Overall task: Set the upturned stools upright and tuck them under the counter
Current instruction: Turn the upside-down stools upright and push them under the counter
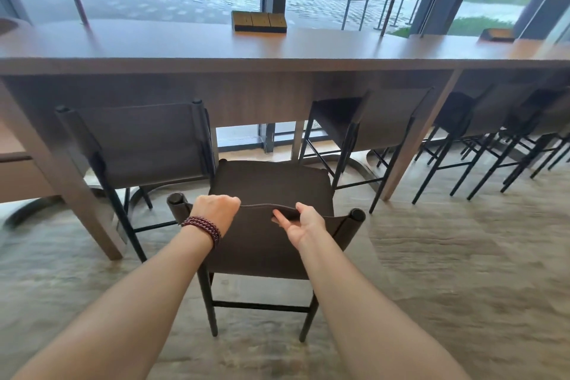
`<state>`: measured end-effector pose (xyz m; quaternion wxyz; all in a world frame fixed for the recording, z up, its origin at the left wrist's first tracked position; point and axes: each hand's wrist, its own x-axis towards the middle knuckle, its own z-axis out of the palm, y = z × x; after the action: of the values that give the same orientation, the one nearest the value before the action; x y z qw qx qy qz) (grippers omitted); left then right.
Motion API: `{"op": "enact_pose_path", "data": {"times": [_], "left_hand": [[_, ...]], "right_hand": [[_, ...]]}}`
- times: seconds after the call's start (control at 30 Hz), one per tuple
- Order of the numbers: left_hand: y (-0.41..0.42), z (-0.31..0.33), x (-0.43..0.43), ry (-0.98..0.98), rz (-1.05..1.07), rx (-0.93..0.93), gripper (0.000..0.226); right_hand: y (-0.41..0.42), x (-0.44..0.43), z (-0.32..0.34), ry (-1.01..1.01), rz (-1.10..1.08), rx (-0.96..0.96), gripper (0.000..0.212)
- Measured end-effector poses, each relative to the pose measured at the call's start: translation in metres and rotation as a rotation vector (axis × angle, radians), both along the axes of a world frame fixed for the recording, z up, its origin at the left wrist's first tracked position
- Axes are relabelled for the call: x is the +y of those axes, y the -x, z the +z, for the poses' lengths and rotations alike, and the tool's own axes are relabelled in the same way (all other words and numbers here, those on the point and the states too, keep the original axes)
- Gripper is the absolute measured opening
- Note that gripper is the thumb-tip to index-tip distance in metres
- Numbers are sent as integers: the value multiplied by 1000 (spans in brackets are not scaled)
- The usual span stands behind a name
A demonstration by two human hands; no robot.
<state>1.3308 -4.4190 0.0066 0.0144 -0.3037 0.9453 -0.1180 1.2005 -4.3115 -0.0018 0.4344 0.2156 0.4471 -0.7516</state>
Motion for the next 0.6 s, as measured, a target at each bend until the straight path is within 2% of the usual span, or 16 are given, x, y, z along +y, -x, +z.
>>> {"op": "enact_pose_path", "data": {"times": [0.13, 0.23, 0.27, 0.33, 0.4, 0.47, 0.53, 0.6], "left_hand": [[-1, 0, 0, -34, -3, 1, 23], [0, 1, 4, -137, 35, 41, 20], [-3, -1, 4, -179, 56, 136, 20], [-11, -6, 9, -245, 121, 490, 25], [-15, -7, 23, -319, 356, 873, 30], [-13, -6, 31, -536, 735, 1095, 37], [-8, -10, 32, -827, 1020, 1071, 56], [0, -16, 29, -1139, 1102, 1025, 65]], "right_hand": [[2, 1, -3, -6, 17, 24, 34], [5, 10, -5, -24, 43, 67, 34], [6, 14, -6, -32, 39, 81, 33], [9, 22, -8, -63, 24, 102, 29], [14, 29, -7, -97, 20, 95, 29], [20, 34, -4, -118, 26, 84, 37], [24, 35, 1, -122, 36, 74, 46], [26, 33, 4, -142, 50, 58, 47]]}}
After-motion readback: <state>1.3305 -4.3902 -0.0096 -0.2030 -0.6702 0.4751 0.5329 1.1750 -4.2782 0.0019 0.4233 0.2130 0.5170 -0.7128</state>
